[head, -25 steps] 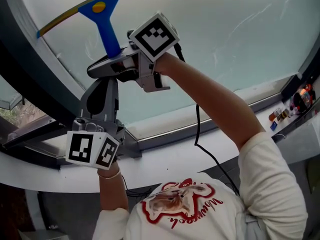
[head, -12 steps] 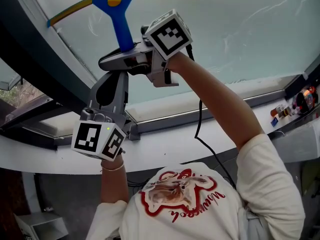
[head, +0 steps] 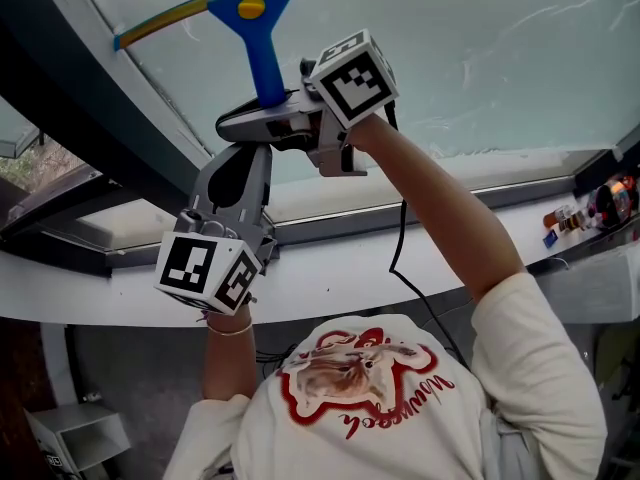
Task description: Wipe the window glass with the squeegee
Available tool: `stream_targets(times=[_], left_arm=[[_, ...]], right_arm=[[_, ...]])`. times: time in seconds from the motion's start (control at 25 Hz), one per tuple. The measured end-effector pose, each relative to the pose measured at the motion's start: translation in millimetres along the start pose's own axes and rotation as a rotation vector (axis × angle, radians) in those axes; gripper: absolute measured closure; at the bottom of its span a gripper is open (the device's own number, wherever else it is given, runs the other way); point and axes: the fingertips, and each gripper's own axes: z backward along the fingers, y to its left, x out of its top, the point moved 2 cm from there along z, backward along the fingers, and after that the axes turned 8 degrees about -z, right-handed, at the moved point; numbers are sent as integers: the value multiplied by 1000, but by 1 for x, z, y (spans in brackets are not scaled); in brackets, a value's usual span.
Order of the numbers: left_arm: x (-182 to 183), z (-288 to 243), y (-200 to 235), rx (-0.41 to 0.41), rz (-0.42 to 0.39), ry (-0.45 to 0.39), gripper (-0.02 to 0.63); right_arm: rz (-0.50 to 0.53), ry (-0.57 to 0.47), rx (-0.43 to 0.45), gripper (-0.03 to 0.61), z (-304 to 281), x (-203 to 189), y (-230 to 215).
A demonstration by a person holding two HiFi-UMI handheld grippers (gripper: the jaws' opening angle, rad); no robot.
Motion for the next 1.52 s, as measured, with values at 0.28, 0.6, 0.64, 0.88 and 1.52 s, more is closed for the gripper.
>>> stream_targets(times=[0.28, 0.6, 0.64, 0.88, 1.52], left_arm=[[-22, 5, -7, -3, 36, 36, 612], [-48, 10, -15, -10, 68, 81, 612], [-51, 10, -16, -11, 72, 89, 612], [-70, 13, -23, -15, 95, 132, 612], [-112, 24, -37, -20, 154, 222, 612]], right_arm=[[-33, 1, -25, 557, 2, -23, -14], [-73, -2, -26, 557, 2, -49, -25], [-78, -1, -28, 557, 2, -52, -26], [-113, -1, -30, 557, 3, -72, -35], [-193, -4, -23, 554, 0, -117, -53]])
